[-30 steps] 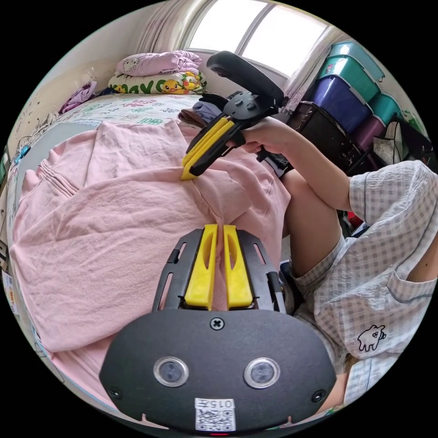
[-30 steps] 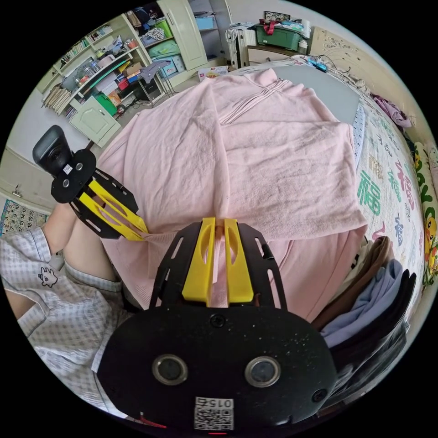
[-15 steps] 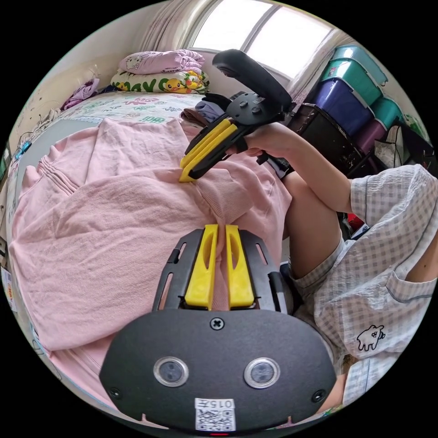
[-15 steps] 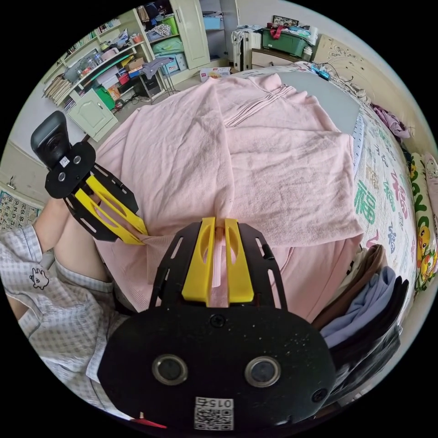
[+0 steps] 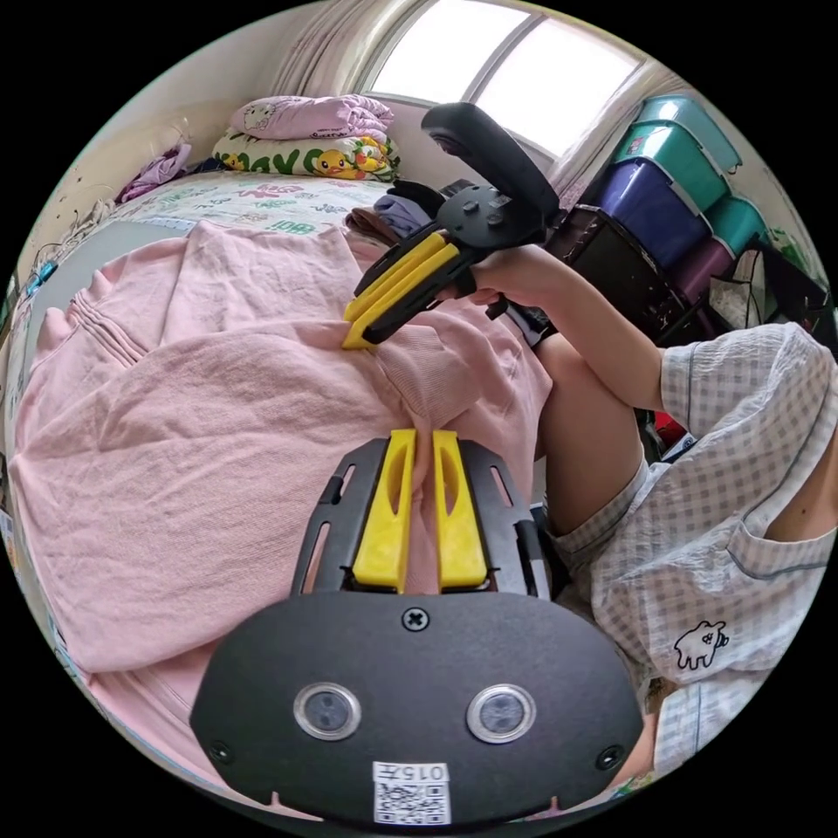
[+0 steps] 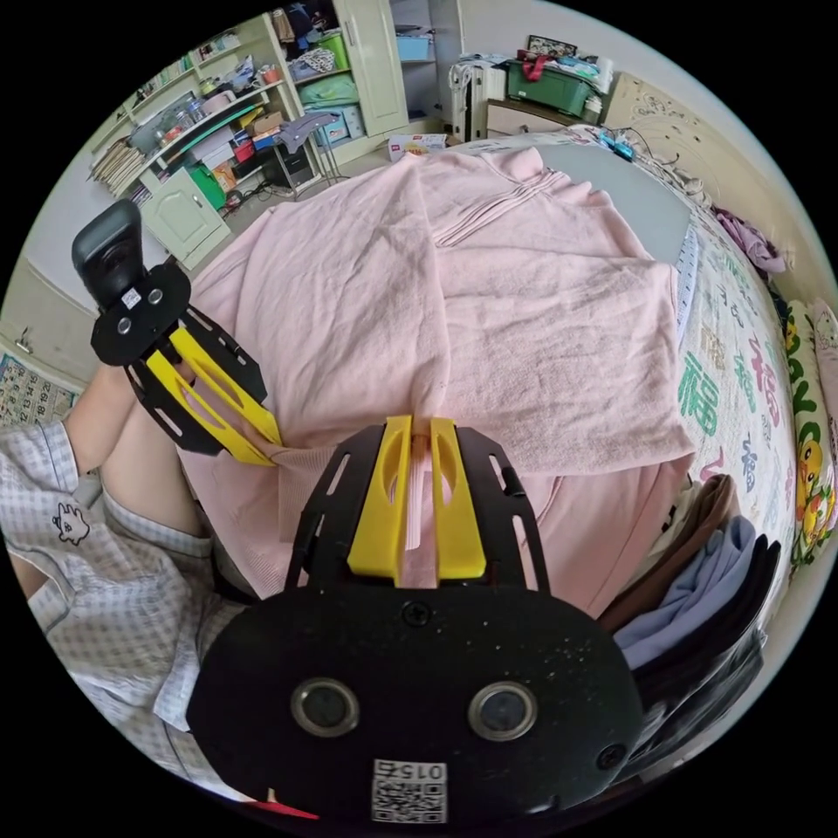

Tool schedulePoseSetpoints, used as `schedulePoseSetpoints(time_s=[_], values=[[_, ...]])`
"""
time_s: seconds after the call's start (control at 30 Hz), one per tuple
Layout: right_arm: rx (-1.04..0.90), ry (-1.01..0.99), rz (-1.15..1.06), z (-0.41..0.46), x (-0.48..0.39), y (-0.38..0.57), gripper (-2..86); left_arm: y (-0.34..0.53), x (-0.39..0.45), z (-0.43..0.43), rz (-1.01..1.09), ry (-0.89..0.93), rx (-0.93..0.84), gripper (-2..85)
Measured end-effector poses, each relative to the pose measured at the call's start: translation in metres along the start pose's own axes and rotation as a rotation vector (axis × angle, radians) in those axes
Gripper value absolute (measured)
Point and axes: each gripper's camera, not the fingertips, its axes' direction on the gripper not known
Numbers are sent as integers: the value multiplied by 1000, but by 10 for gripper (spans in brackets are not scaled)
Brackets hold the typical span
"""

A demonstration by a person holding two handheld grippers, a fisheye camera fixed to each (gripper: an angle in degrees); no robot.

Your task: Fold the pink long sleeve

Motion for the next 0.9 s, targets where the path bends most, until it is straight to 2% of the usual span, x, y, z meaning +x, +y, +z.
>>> schedulePoseSetpoints(time_s=[0.07,0.23,0.3,0.47,0.6,0.77,0.9], values=[[-1,9,-22,-4,0,1,52,2,-7,-3,-13,37,13,39],[8,-137,41,-13,29,8,57,19,-51,-12,-159,254,71,40],[13,-168,47,-16,35,9,57,21,-53,-14,-163,258,76,39],[5,-143,43,-22,27,9,57,16,-36,-14,-109,171,47,51],[-1,-105,19,-24,16,8,55,11,0,-20,53,59,99,73],[-2,-116,19,-26,10,9,48,1,20,-6,64,-89,16,33],[-14,-38,-5,-30,-6,7,39,2,33,-6,125,-85,-28,7]])
